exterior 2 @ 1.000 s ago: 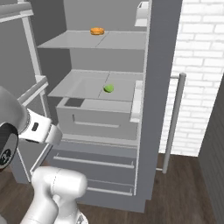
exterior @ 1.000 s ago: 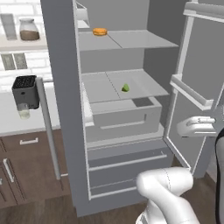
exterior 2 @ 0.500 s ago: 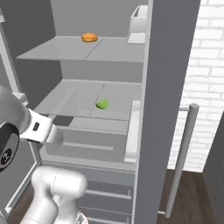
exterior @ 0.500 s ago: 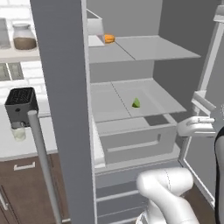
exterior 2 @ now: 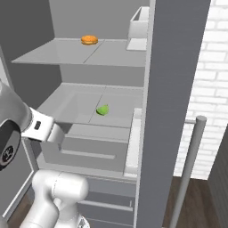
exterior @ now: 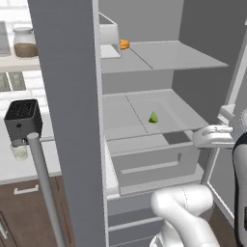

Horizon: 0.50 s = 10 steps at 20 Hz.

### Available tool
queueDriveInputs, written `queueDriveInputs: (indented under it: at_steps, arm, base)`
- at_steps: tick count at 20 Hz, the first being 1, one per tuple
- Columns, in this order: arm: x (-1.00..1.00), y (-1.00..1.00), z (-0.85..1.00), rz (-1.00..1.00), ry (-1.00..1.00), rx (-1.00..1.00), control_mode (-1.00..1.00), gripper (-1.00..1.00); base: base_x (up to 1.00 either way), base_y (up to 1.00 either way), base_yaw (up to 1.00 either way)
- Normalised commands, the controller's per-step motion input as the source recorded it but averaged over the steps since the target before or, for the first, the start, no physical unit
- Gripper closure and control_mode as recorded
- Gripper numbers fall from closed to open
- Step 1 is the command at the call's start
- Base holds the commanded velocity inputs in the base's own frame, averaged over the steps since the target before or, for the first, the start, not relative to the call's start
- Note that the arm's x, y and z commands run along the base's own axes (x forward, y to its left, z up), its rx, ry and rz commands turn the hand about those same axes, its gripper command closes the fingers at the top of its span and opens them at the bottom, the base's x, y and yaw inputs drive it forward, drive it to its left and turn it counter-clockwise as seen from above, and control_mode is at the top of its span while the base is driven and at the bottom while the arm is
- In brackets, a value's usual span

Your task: Grab a lemon wedge from the fridge and one ice cube from the ice bowl, and put them in the glass of lemonade.

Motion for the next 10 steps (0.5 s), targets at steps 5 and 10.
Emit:
queueDriveInputs:
  at_steps: [5, 10]
  arm:
    - [0.70, 0.06, 0.00, -0.08, 0.00, 0.00, -1.00, -1.00]
    - [0.54, 0.31, 0.00, -0.14, 0.00, 0.00, -1.00, -1.00]
  base:
    - [0.00, 0.00, 0.00]
    - [0.00, 0.00, 0.00]
